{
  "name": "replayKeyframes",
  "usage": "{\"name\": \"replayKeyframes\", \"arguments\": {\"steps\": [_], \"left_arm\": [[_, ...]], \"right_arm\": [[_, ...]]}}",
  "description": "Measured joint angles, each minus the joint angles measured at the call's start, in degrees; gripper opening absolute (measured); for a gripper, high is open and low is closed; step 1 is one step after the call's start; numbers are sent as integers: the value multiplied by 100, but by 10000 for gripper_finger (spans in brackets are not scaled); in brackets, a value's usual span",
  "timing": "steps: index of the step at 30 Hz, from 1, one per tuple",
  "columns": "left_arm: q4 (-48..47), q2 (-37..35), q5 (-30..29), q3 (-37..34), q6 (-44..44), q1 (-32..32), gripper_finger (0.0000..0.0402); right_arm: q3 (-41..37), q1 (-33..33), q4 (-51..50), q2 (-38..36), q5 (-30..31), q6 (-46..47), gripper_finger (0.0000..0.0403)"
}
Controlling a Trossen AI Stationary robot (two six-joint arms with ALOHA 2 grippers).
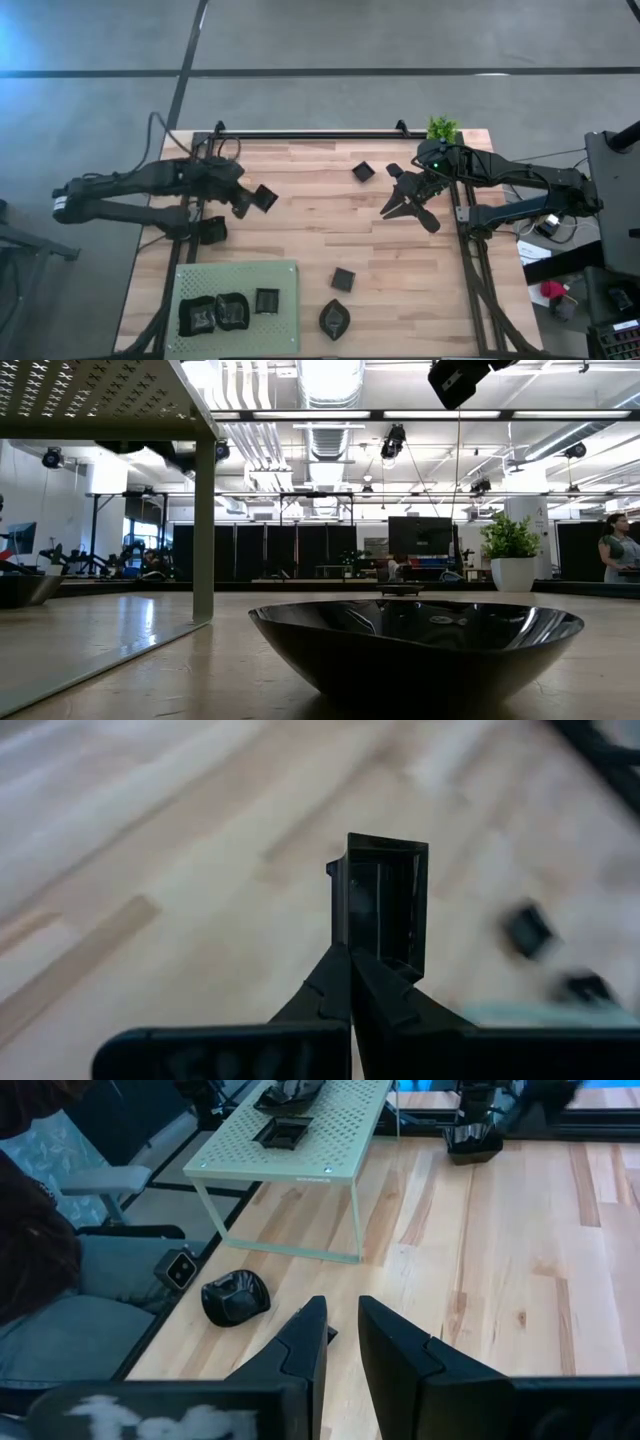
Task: Pick & Place Mini shaped plates
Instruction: Stack the black square plate on top of the other black square plate on the shelf
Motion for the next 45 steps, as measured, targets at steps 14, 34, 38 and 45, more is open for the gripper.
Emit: {"name": "replayKeyframes", "arguments": {"steps": [14, 34, 38, 45], "left_arm": [[6, 79, 3286, 506, 551, -256, 0], [1119, 1282, 3643, 504, 121, -2300, 0], [1660, 1423, 3640, 504, -169, -2489, 0], [1842, 1733, 3620, 503, -398, -2658, 0]], "right_arm": [[0, 0, 4, 0, 0, -155, 57], [0, 0, 26, 0, 0, -165, 57], [0, -1, 29, 0, 2, -156, 57], [0, -2, 37, 0, 1, -182, 57]]}}
